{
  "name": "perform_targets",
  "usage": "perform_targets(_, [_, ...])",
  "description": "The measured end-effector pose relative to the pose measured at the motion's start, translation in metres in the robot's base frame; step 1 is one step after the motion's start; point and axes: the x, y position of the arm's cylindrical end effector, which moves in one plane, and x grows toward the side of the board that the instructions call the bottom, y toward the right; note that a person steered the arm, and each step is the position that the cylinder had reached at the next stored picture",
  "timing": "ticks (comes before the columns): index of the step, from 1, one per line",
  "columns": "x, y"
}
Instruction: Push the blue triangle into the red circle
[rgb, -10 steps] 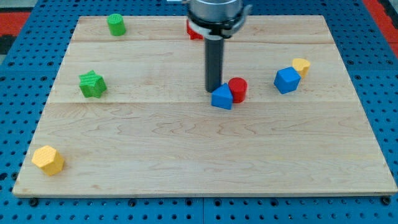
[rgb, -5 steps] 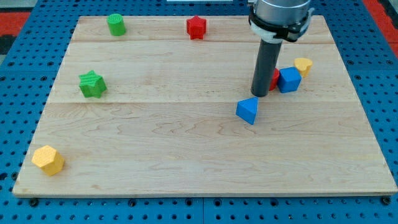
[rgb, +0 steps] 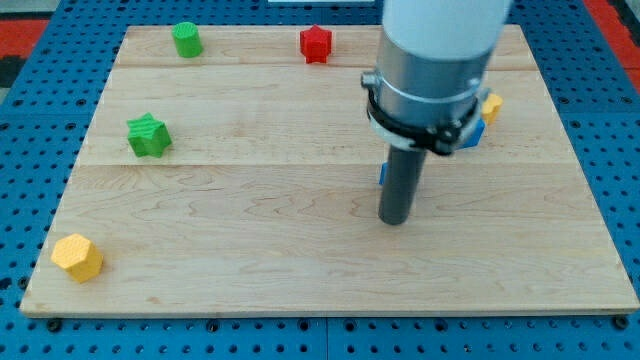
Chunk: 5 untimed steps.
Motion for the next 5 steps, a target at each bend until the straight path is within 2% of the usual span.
perform_targets(1, [-0.041,0.021])
perform_targets(2, [-0.059,0.038])
perform_targets(5, [-0.044,0.037])
